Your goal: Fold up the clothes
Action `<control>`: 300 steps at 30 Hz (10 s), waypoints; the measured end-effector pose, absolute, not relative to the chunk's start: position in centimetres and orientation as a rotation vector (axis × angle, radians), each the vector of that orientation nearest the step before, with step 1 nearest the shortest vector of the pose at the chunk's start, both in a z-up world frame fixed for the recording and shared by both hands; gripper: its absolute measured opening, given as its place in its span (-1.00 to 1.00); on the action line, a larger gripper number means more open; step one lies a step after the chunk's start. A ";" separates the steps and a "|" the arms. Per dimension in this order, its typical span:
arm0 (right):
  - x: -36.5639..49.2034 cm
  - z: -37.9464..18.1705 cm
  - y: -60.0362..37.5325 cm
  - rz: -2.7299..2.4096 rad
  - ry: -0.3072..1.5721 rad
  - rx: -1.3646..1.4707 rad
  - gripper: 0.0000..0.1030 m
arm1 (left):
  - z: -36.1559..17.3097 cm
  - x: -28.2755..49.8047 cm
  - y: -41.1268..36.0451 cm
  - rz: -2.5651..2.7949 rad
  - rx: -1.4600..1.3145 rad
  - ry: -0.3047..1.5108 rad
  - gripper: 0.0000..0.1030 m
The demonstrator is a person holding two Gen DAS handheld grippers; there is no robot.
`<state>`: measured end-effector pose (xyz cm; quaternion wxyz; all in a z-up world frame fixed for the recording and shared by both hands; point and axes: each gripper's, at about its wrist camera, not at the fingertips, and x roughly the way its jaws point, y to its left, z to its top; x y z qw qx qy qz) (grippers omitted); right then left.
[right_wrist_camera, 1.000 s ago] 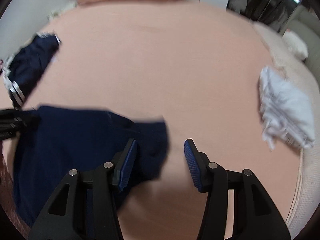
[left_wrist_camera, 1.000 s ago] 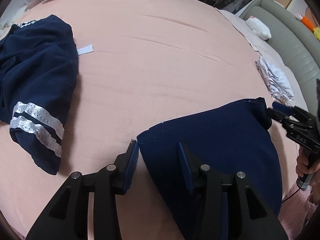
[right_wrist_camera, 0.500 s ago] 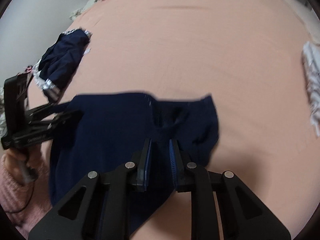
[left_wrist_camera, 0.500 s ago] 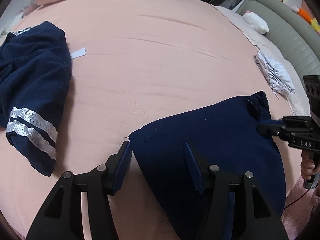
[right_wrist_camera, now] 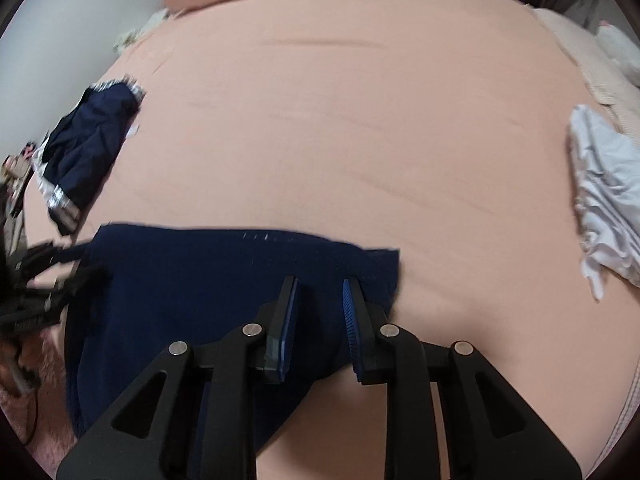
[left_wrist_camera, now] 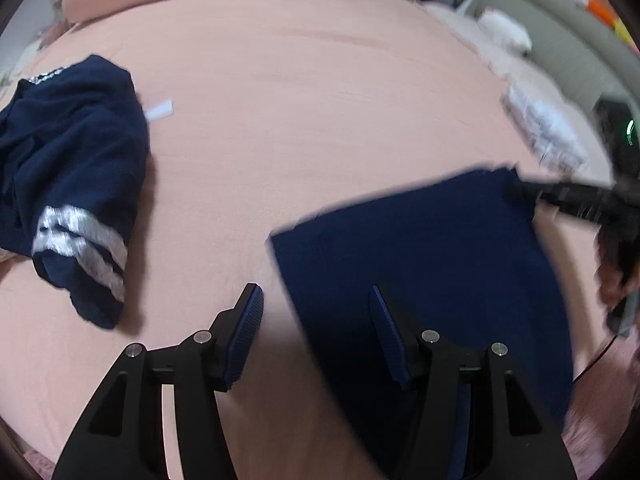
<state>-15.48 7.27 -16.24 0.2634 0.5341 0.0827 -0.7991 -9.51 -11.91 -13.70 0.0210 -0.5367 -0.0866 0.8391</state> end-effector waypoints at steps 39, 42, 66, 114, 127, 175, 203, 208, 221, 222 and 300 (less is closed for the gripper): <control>-6.9 -14.1 9.5 -2.235 0.094 1.407 -0.14 | -9.7 -6.2 -6.0 2.631 -1.488 -0.159 -0.43; -6.6 -16.0 9.0 -2.250 0.175 1.452 -0.14 | -11.5 -6.6 -8.0 2.726 -1.689 -0.097 -0.42; -4.9 -14.3 8.5 -2.330 0.344 1.519 0.00 | -12.3 -4.5 -2.2 2.620 -1.698 -0.105 -0.10; 0.6 -17.1 13.6 -1.907 -0.167 1.577 -0.19 | -16.4 0.9 -3.3 2.180 -1.661 -0.885 -0.23; 2.0 -13.6 14.0 -1.810 -0.307 1.519 -0.59 | -14.2 2.4 -7.1 2.001 -1.688 -1.077 -0.46; 5.0 -14.8 10.0 -1.800 0.854 1.222 0.19 | -14.9 -1.5 -1.1 1.896 -1.814 -0.380 0.09; -2.5 -10.0 6.4 -1.899 0.454 1.131 0.12 | -15.2 -0.8 -0.1 1.934 -1.652 -0.452 0.09; -4.9 -14.4 5.9 -1.883 0.484 1.236 0.09 | -14.5 -0.6 -1.9 1.951 -1.613 -0.468 0.08; -6.0 -14.1 10.4 -1.989 0.199 1.247 0.06 | -7.2 -4.8 -1.5 2.161 -1.310 -0.444 0.06; -6.1 -13.2 11.5 -2.024 0.131 1.241 0.07 | -7.6 -5.3 -0.2 2.161 -1.303 -0.463 0.06; -9.1 -14.3 6.4 -2.399 0.377 1.395 0.05 | -11.5 -8.9 -11.8 2.712 -1.393 -0.238 0.18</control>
